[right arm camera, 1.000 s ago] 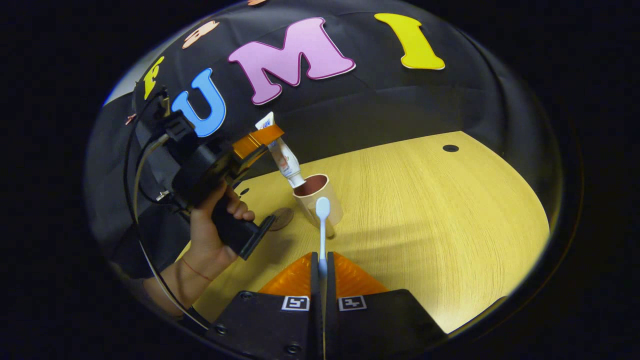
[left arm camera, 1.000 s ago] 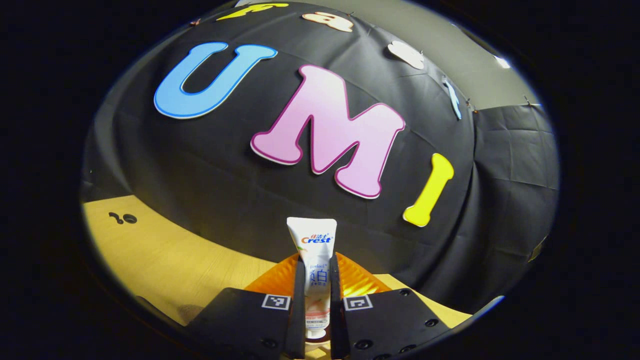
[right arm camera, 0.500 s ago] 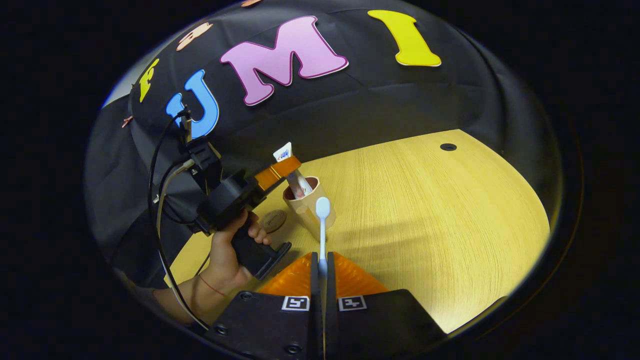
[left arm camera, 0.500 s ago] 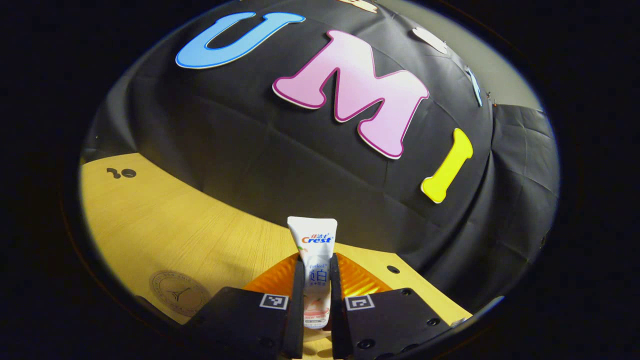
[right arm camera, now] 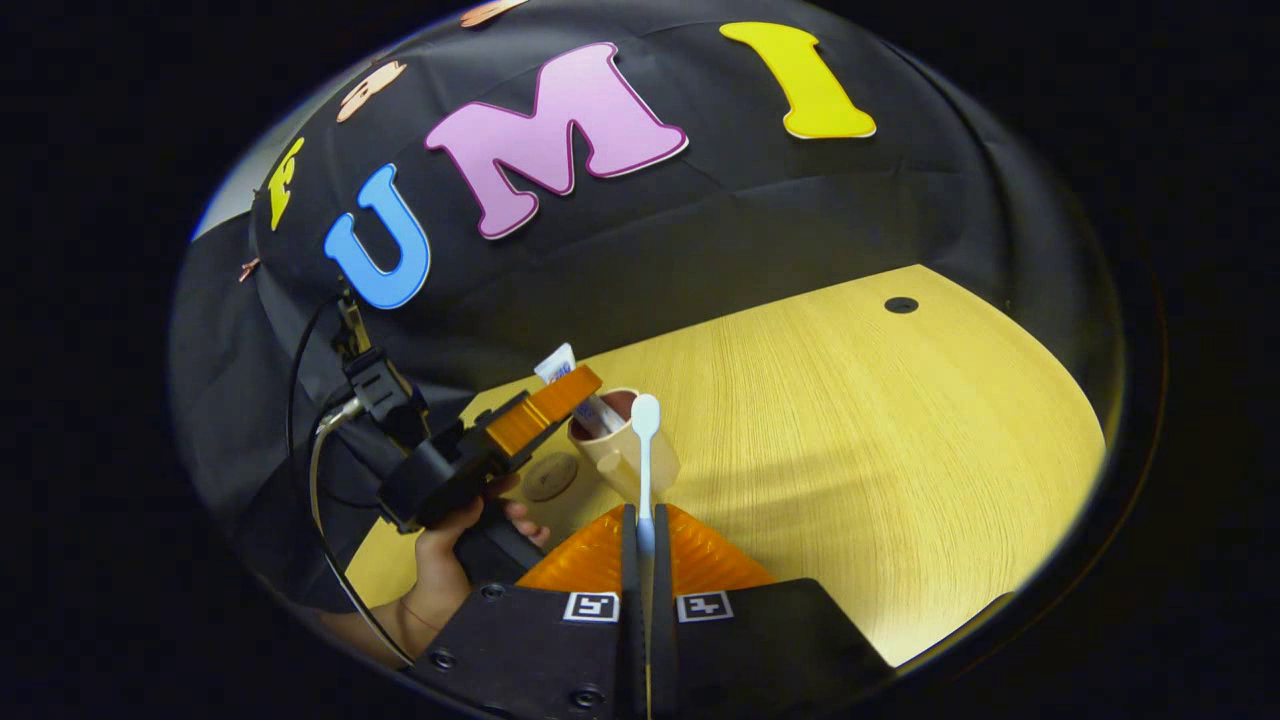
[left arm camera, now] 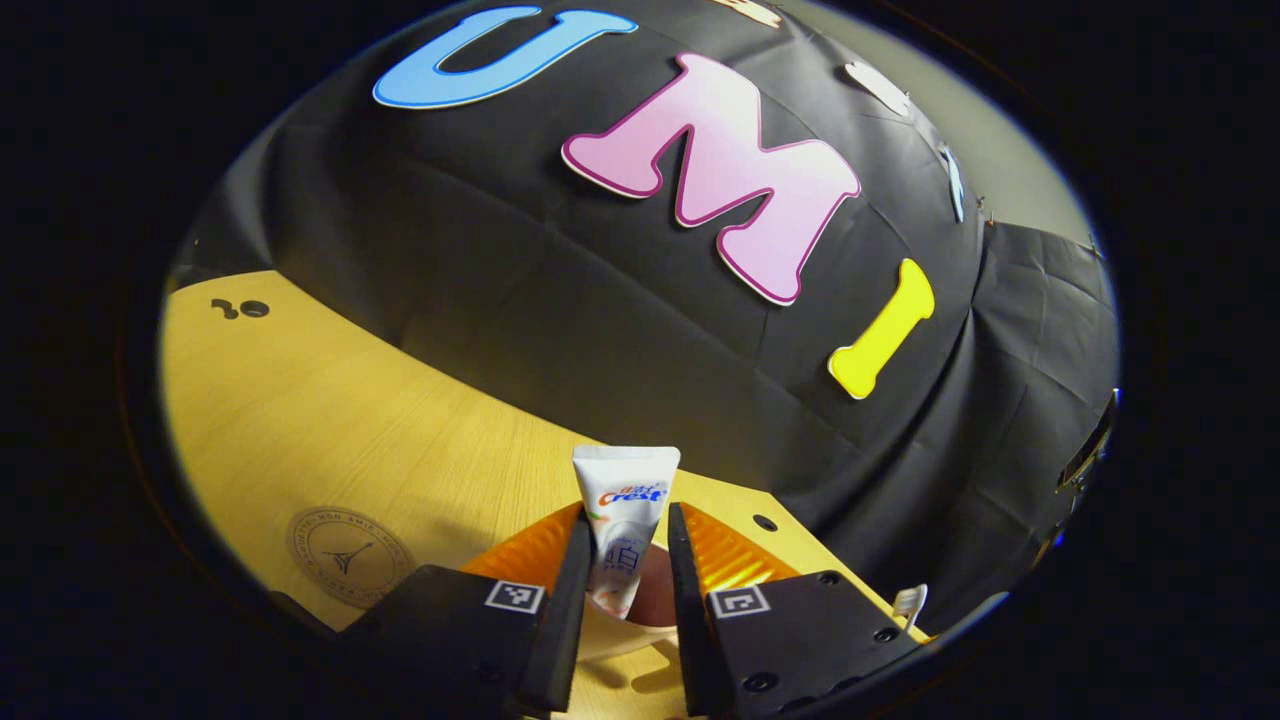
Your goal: Put the toothbrush and toothpaste on the desktop into the cup, then pick up the cup and place it on the coaster on the desktop.
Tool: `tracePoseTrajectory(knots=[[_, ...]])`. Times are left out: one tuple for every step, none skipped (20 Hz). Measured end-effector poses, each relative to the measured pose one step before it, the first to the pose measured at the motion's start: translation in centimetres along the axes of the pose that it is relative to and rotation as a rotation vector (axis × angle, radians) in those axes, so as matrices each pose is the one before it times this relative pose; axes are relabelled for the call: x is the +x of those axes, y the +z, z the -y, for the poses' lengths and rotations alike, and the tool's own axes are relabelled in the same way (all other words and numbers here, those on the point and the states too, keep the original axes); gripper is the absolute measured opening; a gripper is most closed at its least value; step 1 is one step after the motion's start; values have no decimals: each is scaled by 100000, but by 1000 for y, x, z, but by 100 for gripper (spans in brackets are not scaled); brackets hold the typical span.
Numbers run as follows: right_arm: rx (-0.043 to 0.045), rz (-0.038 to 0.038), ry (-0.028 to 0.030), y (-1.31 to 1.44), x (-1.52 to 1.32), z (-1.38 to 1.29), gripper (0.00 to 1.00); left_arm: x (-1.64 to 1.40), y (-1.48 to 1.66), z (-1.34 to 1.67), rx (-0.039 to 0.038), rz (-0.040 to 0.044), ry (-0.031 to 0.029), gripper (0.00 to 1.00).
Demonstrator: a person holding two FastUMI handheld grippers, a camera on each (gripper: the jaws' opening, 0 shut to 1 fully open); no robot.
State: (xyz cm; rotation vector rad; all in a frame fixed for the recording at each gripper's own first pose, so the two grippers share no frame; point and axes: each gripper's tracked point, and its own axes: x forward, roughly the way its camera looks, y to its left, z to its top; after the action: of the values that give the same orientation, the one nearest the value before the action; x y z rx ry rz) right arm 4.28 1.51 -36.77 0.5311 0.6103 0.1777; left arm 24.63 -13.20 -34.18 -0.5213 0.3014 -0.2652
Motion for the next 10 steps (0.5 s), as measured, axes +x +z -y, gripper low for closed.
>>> tracePoseTrajectory(knots=[[1042,1912,625,787,200,-225,6,-188,199,151,-255,-88,-483,49],[952,1744,1041,922,233,-314,6,-177,176,-3,414,-127,295,52],[720,1902,973,679,403,-285,6,-234,43,-103,927,-260,969,54],[950,1967,1556,736,400,-383,6,-318,39,-53,822,-480,703,56],[1243,1824,1167,731,294,-408,6,-568,84,1,350,-359,-19,57],[985,1697,777,565,508,-241,6,-631,241,146,-28,110,-397,57],[592,1390,707,463,398,-210,6,-577,270,184,51,312,-588,58],[258,1645,660,619,408,-244,6,-613,271,31,572,15,-241,58],[479,2084,1011,894,535,-345,6,-724,227,-166,1291,83,339,59],[878,2445,1514,1055,651,-447,6,-790,285,-304,1941,5,847,59]])
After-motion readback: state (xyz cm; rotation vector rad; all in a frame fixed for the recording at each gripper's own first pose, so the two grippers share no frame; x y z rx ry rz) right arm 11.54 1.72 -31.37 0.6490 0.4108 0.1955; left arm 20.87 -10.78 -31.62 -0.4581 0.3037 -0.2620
